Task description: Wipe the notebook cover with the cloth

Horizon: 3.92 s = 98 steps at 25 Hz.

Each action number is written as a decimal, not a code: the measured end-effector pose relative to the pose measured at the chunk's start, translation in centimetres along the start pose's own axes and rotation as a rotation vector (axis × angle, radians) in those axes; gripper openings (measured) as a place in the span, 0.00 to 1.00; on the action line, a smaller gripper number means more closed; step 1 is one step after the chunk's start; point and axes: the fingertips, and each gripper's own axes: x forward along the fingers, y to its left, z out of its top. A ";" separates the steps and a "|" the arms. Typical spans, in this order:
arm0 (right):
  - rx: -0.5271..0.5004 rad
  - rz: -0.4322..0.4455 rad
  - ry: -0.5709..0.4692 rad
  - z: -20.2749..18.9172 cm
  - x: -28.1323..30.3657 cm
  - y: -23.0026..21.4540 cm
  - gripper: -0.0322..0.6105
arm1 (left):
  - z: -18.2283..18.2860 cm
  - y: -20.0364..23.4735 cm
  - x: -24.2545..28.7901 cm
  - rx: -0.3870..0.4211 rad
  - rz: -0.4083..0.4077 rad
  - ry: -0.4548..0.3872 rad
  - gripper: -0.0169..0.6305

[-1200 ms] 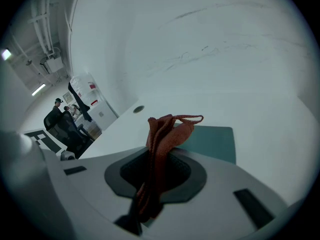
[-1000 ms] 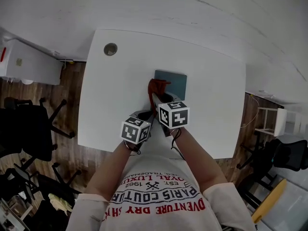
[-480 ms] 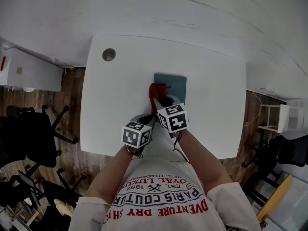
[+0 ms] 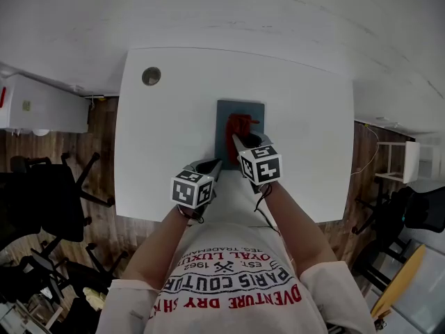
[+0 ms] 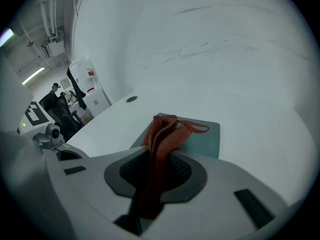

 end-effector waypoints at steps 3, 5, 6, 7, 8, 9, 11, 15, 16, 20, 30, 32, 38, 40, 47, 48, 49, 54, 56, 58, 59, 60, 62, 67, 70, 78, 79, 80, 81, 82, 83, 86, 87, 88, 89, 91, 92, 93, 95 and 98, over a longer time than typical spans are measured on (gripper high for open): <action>0.023 -0.018 -0.010 -0.4 -0.7 -1.1 0.18 | 0.0 0.1 0.0 -0.001 -0.002 0.001 0.04; 0.044 -0.025 -0.013 -0.8 -1.1 -1.8 0.18 | 0.0 0.1 0.0 -0.001 -0.002 0.002 0.04; 0.052 -0.029 -0.012 -1.0 -1.3 -2.1 0.18 | -0.1 0.1 0.0 -0.002 -0.001 0.003 0.04; 0.058 -0.032 -0.011 -1.1 -1.5 -2.4 0.18 | -0.1 0.0 0.0 -0.003 -0.002 0.003 0.04; 0.062 -0.035 -0.009 -1.2 -1.7 -2.8 0.18 | -0.1 0.0 0.0 -0.003 -0.002 0.002 0.04; 0.064 -0.039 -0.008 -1.3 -1.8 -3.0 0.18 | -0.1 0.0 0.0 -0.002 -0.001 0.002 0.04; 0.071 -0.047 -0.007 -1.3 -2.0 -3.7 0.18 | 0.0 0.1 0.0 0.000 0.002 0.001 0.04; 0.089 -0.082 -0.009 -1.9 -2.9 -5.2 0.18 | -0.2 0.0 0.0 0.002 0.004 0.000 0.04; 0.096 -0.092 -0.009 -2.1 -3.2 -5.6 0.18 | -0.2 -0.1 0.0 0.002 0.003 0.000 0.04; 0.126 -0.133 -0.005 -2.8 -4.2 -7.3 0.18 | -0.1 0.0 0.0 0.006 0.005 -0.002 0.04; 0.170 -0.235 0.006 -4.5 -7.2 -10.2 0.17 | -0.2 -0.1 0.1 0.003 0.003 -0.001 0.04; 0.165 -0.225 -0.019 -3.9 -7.8 -9.7 0.17 | -0.2 0.0 0.0 0.006 0.004 -0.001 0.04; 0.133 -0.119 -0.075 -2.3 -8.0 -4.9 0.17 | -0.2 -0.3 0.0 0.008 0.003 -0.004 0.04; 0.135 -0.067 -0.074 -2.4 -7.5 -2.5 0.17 | -0.3 -0.4 0.1 0.007 0.000 -0.002 0.04; 0.122 0.042 -0.021 -3.4 -4.9 3.9 0.17 | -0.2 -0.2 -0.1 0.021 -0.002 -0.005 0.04; 0.113 0.052 -0.012 -3.5 -4.5 4.5 0.17 | -0.3 -0.3 -0.1 0.027 0.000 -0.006 0.04; 0.102 0.062 0.000 -3.6 -4.2 5.0 0.17 | -0.3 -0.3 -0.1 0.032 0.000 -0.005 0.04; 0.064 0.078 0.053 -4.1 -2.9 6.2 0.17 | -0.5 -0.4 -0.2 0.036 -0.001 0.004 0.04; 0.079 0.070 0.056 -4.3 -2.6 6.1 0.17 | -0.5 -0.4 -0.2 0.040 0.004 0.003 0.04; 0.085 0.064 0.054 -4.3 -2.2 5.9 0.17 | -0.3 -0.2 -0.1 0.043 0.006 -0.001 0.04; 0.081 0.062 0.054 -4.4 -2.1 5.8 0.17 | -0.2 -0.2 -0.1 0.042 0.004 -0.001 0.04; 0.076 0.061 0.056 -4.5 -2.0 5.6 0.17 | -0.3 -0.1 -0.2 0.040 0.003 0.000 0.04; 0.075 0.057 0.057 -4.8 -2.1 5.3 0.17 | -0.4 -0.1 -0.2 0.036 -0.001 0.004 0.04; 0.112 0.049 0.050 -5.3 -2.8 4.1 0.17 | -0.4 -0.2 -0.1 0.039 -0.001 0.002 0.04; 0.124 0.041 0.046 -5.5 -3.1 3.4 0.17 | -0.4 -0.1 -0.2 0.041 0.003 0.001 0.04; 0.200 0.005 0.023 -6.3 -4.5 1.1 0.18 | -0.3 -0.2 -0.2 0.042 0.007 0.000 0.04; 0.201 0.001 0.022 -6.4 -4.6 0.8 0.18 | -0.3 -0.3 -0.1 0.043 0.009 -0.001 0.04; 0.201 -0.003 0.021 -6.5 -4.7 0.5 0.18 | -0.3 -0.3 -0.1 0.044 0.009 -0.002 0.04; 0.200 -0.009 0.021 -6.5 -4.9 0.2 0.19 | -0.3 -0.3 -0.1 0.044 0.009 -0.002 0.04; 0.201 -0.014 0.021 -6.6 -5.0 -0.1 0.19 | -0.3 -0.2 0.0 0.044 0.009 -0.001 0.04; 0.204 -0.020 0.021 -6.8 -5.2 -0.5 0.19 | -0.3 -0.2 0.0 0.043 0.009 0.000 0.04; 0.217 -0.034 0.019 -7.2 -5.8 -1.7 0.19 | -0.3 -0.2 0.1 0.045 0.013 0.000 0.04; 0.223 -0.038 0.020 -7.3 -6.0 -1.9 0.18 | -0.3 -0.2 0.1 0.047 0.015 -0.001 0.04; 0.228 -0.043 0.022 -7.4 -6.2 -2.2 0.18 | -0.3 -0.2 0.0 0.049 0.016 -0.002 0.04; 0.232 -0.048 0.023 -7.5 -6.4 -2.4 0.18 | -0.4 -0.2 -0.1 0.052 0.018 -0.003 0.04; 0.238 -0.059 0.026 -7.7 -6.8 -2.8 0.18 | -0.4 -0.3 -0.2 0.055 0.020 -0.004 0.04; 0.237 -0.065 0.028 -7.8 -7.0 -2.9 0.18 | -0.4 -0.3 -0.2 0.056 0.021 -0.004 0.04; 0.232 -0.075 0.030 -7.9 -7.2 -3.2 0.18 | -0.5 -0.3 -0.3 0.056 0.021 -0.005 0.04; 0.205 -0.101 0.039 -8.2 -7.7 -3.7 0.18 | -0.5 -0.4 -0.3 0.057 0.021 -0.006 0.04; 0.186 -0.147 0.059 -8.8 -8.5 -4.9 0.18 | -0.5 -0.3 -0.3 0.059 0.024 -0.007 0.04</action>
